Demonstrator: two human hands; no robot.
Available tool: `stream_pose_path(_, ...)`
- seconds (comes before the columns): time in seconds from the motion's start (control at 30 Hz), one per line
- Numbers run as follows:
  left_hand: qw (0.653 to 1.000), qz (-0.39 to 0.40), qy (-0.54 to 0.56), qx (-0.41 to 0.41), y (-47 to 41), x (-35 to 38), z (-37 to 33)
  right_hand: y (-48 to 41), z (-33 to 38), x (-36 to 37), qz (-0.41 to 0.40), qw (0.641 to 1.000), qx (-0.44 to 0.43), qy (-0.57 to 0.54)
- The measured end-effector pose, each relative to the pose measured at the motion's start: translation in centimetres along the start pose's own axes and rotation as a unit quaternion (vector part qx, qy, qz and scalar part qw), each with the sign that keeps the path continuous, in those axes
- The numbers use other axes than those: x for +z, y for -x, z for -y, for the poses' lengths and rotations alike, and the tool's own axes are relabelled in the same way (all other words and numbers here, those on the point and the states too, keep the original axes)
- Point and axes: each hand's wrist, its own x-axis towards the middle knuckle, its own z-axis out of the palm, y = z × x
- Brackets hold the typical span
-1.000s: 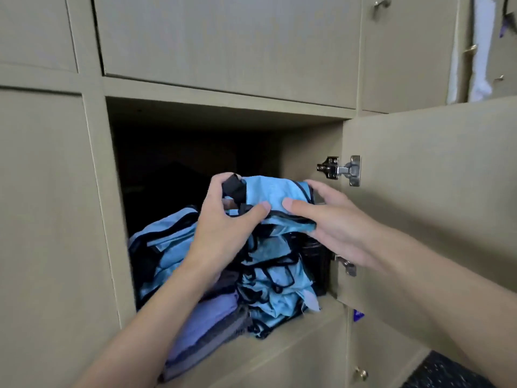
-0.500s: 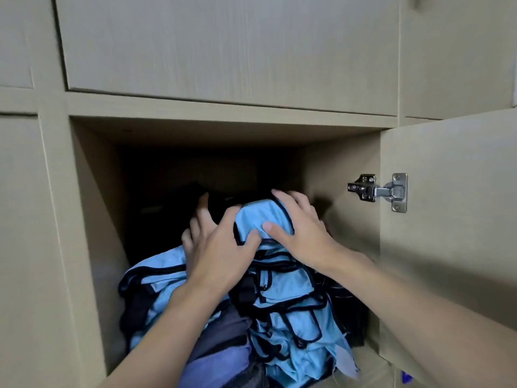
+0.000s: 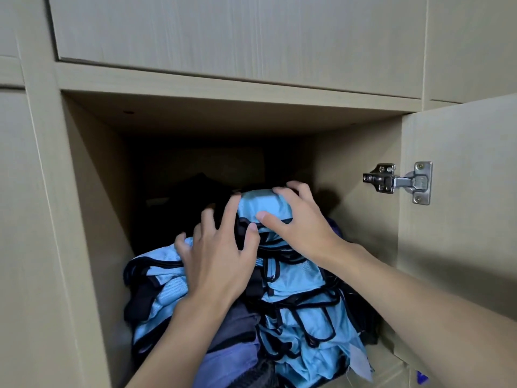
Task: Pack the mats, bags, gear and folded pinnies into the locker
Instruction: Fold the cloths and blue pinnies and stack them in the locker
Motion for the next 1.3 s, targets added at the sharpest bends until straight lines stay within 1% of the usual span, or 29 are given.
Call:
stream_pose_path(0.1, 1.0, -0.004, 0.011, -0.009, -0.2, 0.2, 0.3, -0.4, 0.5, 0.8, -0.002, 1.0, -0.006, -0.025)
stream_pose_path(0.2, 1.0, 0.0, -0.012, -0.026, -0.6, 0.6, 0.8, -0.9, 0.3, 1.3, 0.051, 0.997, 0.038, 0.049)
stream_pose_path(0.23, 0.999, -0.002, -0.021, -0.029, -0.6, 0.7, 0.9, -1.2, 0.3, 1.4, 0.06, 0.995, 0.056, 0.054)
stream_pose_path(0.3, 0.999, -0.011, -0.035, -0.022, -0.5, 0.9, 0.9, -2.0, 0.6, 1.6, 0.044, 0.995, 0.08, 0.032)
stream_pose_path(0.37, 0.999, -0.022, -0.039, -0.01, -0.1, 1.0, 0.9, -2.7, 1.2, 2.1, 0.032, 0.996, 0.078, 0.029)
stream_pose_path(0.47, 0.999, -0.02, -0.026, -0.005, 0.0, 1.0, 1.0, -3.2, 1.6, 2.3, 0.086, 0.991, 0.094, 0.039)
stream_pose_path(0.53, 0.999, -0.009, -0.041, -0.004, -0.1, 1.0, 1.1, -3.0, 1.5, 2.0, 0.1, 0.988, 0.104, 0.056)
stream_pose_path(0.63, 0.997, 0.015, -0.07, -0.002, -0.1, 1.0, 1.1, -2.2, 1.3, 1.8, 0.093, 0.987, 0.081, 0.101)
stream_pose_path(0.73, 0.997, 0.029, -0.074, -0.002, -0.2, 0.8, 1.0, -1.5, 1.6, 1.7, 0.092, 0.988, 0.069, 0.101)
stream_pose_path(0.8, 0.997, 0.032, -0.071, -0.004, -0.4, 0.5, 0.9, -1.2, 1.9, 1.3, 0.076, 0.99, 0.057, 0.104)
stream_pose_path(1.1, 0.999, 0.038, -0.032, -0.018, -0.7, -1.3, 0.1, 0.2, 3.0, -0.7, 0.079, 0.99, 0.04, 0.112)
stream_pose_path(1.3, 1.0, 0.025, 0.008, 0.0, -0.2, -3.4, -0.7, 2.0, 3.7, -2.5, 0.081, 0.989, 0.035, 0.115)
